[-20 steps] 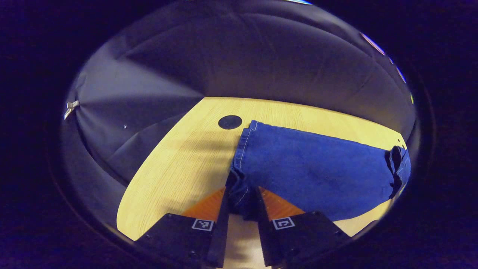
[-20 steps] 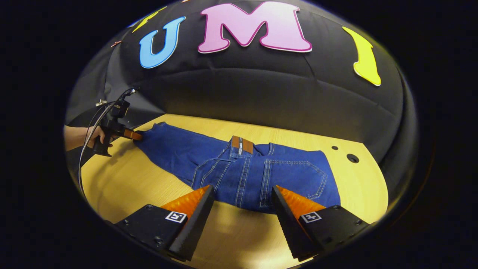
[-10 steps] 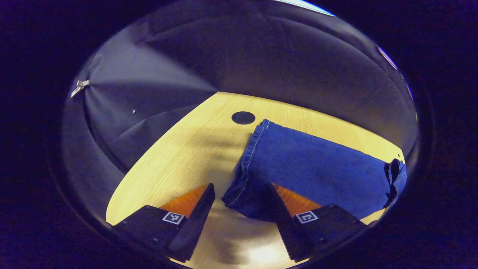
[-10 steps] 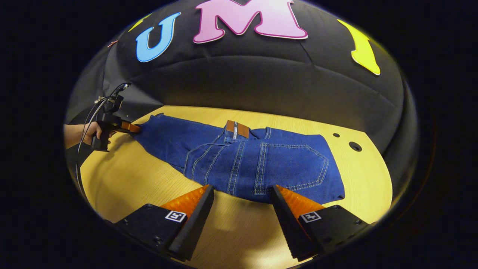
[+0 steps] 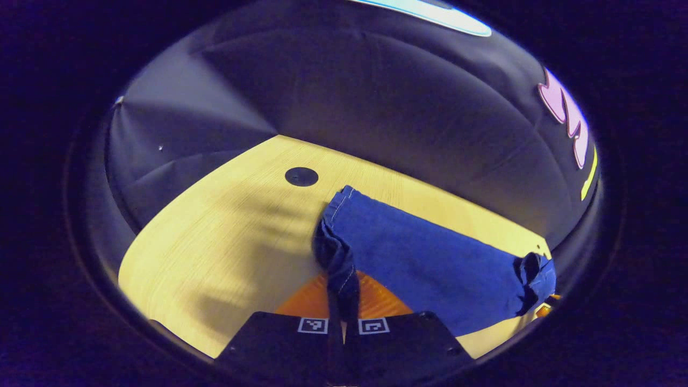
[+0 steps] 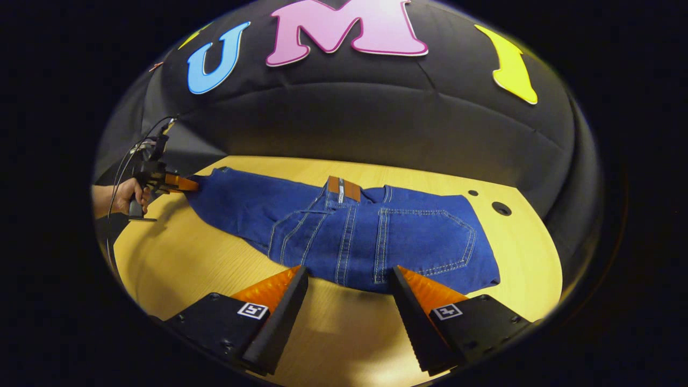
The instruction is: Grasp the waist and the cuffs of the jeans and fold them to make the two legs overlap; first hold the waist and fold one-third of the jeans toward the cuffs, then hold the cuffs and fold the remaining one-third in the same direction to finish folding.
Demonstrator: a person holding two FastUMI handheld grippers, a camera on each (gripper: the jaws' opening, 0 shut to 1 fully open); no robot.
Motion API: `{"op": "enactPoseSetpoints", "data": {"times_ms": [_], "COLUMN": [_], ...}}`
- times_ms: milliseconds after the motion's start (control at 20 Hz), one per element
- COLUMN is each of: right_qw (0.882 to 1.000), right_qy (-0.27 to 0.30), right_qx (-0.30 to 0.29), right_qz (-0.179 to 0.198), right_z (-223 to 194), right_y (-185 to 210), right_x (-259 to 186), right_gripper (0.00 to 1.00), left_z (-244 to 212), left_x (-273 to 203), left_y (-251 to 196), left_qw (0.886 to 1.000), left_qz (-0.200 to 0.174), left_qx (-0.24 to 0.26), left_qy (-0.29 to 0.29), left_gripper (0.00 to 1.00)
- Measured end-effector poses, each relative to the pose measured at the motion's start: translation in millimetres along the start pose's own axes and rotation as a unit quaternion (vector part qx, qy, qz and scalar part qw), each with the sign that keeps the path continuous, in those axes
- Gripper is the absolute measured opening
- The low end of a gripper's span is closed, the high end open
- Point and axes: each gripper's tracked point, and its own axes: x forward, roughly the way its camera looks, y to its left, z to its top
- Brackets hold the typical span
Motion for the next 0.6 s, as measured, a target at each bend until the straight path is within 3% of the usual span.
{"op": "enactPoseSetpoints", "data": {"times_ms": [200, 450, 600], "right_qw": [0.999, 0.998, 0.996], "right_qy": [-0.033, -0.045, -0.062], "right_qx": [0.008, 0.007, 0.018], "right_qz": [-0.019, -0.048, -0.066], "right_z": [28, 48, 65], "right_y": [-25, -61, -85], "right_x": [-12, -34, -54], "right_gripper": [0.94, 0.94, 0.93], "left_z": [44, 66, 68], "left_x": [-35, -85, -114], "left_y": [-31, -143, -222], "left_qw": [0.997, 0.992, 0.984], "left_qz": [-0.037, -0.093, -0.14], "left_qx": [0.019, 0.031, 0.066], "left_qy": [-0.058, -0.079, -0.085], "left_gripper": [0.06, 0.06, 0.06]}}
